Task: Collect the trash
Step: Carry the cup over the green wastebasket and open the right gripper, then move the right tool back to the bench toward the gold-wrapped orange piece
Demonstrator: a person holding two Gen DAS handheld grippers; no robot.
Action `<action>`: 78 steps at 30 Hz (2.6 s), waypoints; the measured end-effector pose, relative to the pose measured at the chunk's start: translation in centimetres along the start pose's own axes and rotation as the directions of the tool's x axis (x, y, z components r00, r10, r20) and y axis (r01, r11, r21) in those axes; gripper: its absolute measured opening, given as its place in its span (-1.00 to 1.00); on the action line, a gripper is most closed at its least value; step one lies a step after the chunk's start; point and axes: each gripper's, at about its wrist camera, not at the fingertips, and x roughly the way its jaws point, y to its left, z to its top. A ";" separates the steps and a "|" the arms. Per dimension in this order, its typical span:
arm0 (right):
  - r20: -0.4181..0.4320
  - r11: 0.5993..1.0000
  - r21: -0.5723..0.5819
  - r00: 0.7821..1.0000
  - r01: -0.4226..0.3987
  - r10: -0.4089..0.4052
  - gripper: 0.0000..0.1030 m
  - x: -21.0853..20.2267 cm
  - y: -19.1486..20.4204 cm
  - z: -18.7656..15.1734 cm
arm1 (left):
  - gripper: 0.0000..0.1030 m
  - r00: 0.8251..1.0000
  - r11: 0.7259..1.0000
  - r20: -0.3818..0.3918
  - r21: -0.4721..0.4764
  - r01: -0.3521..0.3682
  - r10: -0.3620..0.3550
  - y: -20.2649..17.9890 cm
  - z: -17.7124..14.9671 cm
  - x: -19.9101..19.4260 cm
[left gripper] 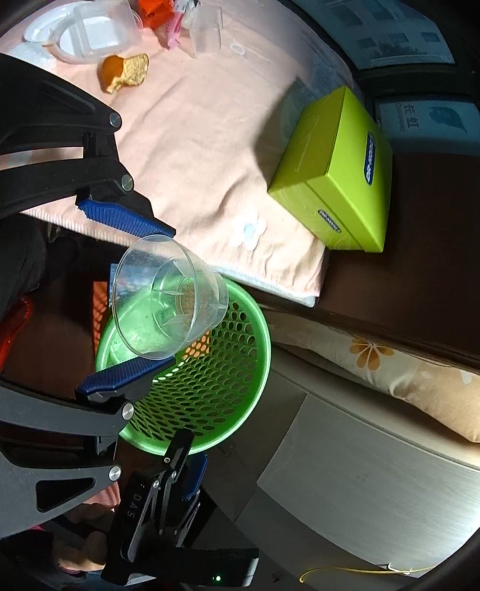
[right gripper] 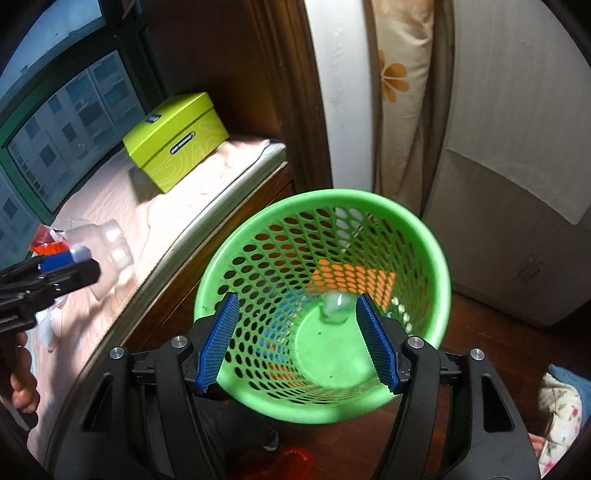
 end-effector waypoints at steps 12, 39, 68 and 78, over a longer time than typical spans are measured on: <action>0.042 0.999 0.033 0.998 0.034 -0.035 0.34 -2.2 -2.9 -1.1 | 0.25 0.993 0.998 -0.108 0.031 0.045 -0.042 -4.3 0.3 5.5; 0.025 0.983 -0.137 0.992 -0.122 0.127 0.51 -2.2 8.5 -1.5 | 0.47 0.967 0.942 0.043 -0.243 -0.233 0.251 9.4 -5.8 -8.9; -0.093 0.919 -0.282 0.962 -0.274 0.258 0.51 1.6 19.8 -2.0 | -0.52 0.932 0.824 -0.032 -0.458 -0.334 0.360 23.6 -9.3 -10.3; -0.119 0.896 -0.318 0.951 -0.310 0.286 0.51 2.8 22.5 -1.7 | -0.87 0.939 0.833 -0.020 -0.456 -0.314 0.343 23.7 -9.1 -10.3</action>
